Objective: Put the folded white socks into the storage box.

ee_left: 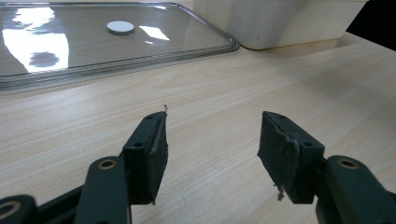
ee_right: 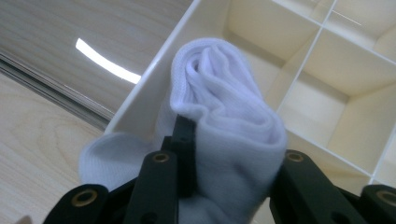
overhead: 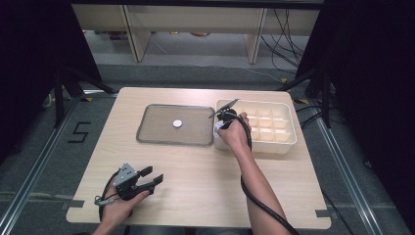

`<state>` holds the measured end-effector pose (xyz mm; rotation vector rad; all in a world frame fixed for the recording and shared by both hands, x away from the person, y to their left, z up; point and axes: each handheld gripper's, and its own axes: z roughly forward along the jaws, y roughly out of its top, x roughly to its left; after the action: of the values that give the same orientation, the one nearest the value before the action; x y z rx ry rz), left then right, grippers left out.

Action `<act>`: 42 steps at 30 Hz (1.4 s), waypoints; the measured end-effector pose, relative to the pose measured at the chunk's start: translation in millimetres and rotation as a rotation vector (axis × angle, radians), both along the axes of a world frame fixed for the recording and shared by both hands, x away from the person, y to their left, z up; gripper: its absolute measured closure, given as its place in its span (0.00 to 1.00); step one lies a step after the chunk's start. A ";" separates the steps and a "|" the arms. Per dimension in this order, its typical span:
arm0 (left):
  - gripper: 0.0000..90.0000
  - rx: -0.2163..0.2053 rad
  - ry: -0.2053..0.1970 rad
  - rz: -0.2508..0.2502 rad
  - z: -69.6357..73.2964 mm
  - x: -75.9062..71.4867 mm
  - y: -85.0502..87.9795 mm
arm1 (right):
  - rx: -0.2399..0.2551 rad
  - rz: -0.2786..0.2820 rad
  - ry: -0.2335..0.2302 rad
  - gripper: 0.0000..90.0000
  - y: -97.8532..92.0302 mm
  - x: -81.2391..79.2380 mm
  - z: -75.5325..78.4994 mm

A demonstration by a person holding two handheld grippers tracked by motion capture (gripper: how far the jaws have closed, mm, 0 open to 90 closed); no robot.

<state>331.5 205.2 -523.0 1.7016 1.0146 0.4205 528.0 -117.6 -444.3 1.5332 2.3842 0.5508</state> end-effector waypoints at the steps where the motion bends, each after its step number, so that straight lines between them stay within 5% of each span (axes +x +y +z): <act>1: 0.46 0.013 -0.010 -0.007 0.3 0.3 0.7 | -0.016 -0.001 0.000 0.78 0.2 0.3 -0.1; 5: 0.46 -0.003 -0.002 -0.003 -0.1 0.5 0.1 | -0.037 0.016 -0.009 0.78 0.2 0.6 0.0; 8: 0.46 0.001 -0.001 0.001 0.0 -0.2 -0.1 | -0.024 0.012 0.038 0.79 1.9 1.2 1.0; 23: 0.46 0.010 -0.012 -0.005 0.1 -0.1 0.4 | 0.014 -0.001 0.119 0.79 0.2 7.2 -2.5; 36: 0.46 -0.001 -0.013 -0.008 -0.3 0.2 0.5 | -0.015 0.003 0.135 0.79 3.4 9.5 -3.8; 42: 0.46 0.001 -0.009 -0.001 0.1 -0.2 1.1 | 0.041 -0.026 0.104 0.76 -2.2 8.1 -6.1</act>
<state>331.3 206.2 -522.9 1.6997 1.0069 0.4269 536.1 -119.8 -450.3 1.6468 2.4399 0.5297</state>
